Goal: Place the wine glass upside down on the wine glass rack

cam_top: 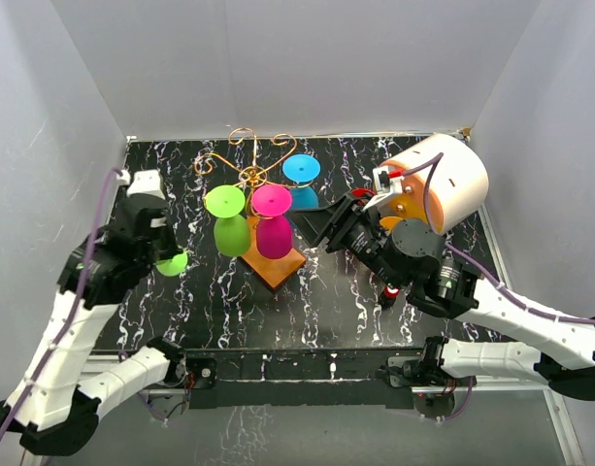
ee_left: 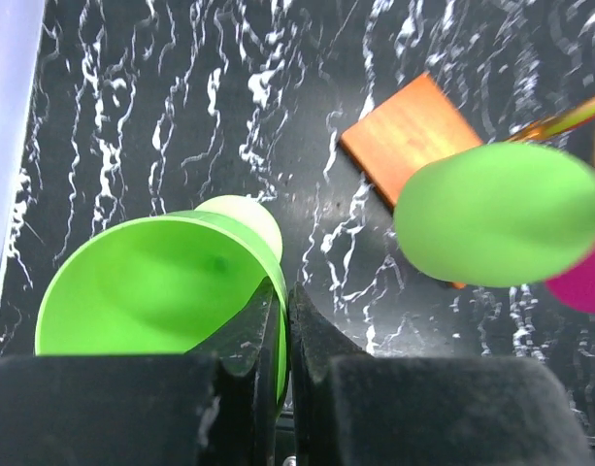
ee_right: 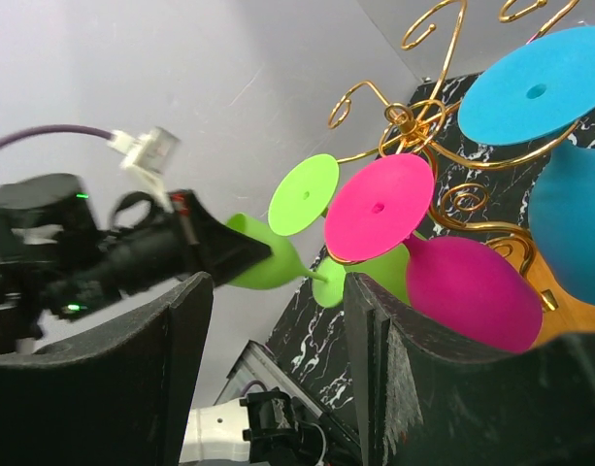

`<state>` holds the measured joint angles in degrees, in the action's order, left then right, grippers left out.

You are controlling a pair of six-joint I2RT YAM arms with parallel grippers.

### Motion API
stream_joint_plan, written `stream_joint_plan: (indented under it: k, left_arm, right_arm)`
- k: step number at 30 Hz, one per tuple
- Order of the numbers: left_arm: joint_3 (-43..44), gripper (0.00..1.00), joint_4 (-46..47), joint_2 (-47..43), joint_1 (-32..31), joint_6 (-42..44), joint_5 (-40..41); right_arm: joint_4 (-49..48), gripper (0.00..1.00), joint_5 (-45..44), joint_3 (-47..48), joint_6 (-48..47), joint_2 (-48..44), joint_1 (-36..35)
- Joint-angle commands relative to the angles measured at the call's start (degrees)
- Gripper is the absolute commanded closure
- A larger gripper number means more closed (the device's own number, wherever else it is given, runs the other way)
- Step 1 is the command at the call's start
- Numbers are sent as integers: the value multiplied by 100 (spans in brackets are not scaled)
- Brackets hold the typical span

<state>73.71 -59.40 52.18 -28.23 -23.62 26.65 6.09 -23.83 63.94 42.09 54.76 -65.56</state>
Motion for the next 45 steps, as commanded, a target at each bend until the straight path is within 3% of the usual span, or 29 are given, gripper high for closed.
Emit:
stream_joint_plan:
  k: [1,5,9,19,24,31,38,45]
  left_arm:
    - [1031,100,-526,-141,29,520,-367]
    - [1420,100,-952,-197,28,919,-1725]
    - [1570,100,-1085,-372,12,1146,-2447]
    - [1613,100,60,-1177,-7,1592,-4531]
    - [1633,100,1045,-1602,-7,1427,-4584]
    - [1154,100,3050,-2060,-7,877,-4012]
    - [476,100,4957,-2001,-8,1048,-3656]
    - [-513,100,7069,-1882,2,1561,-3990]
  right_arm:
    - [-292,46,56,109,-20,64,-9]
    - [-329,46,96,64,2,107,-9]
    - [-480,46,336,53,-154,209,-9]
    - [-633,45,710,158,-281,350,-9]
    - [-746,45,527,115,-222,235,-9]
    - [-1371,42,781,65,-6,196,-9]
    - [-2829,42,1444,125,1325,795,-9]
    - [-3702,44,1051,907,2689,1774,-9]
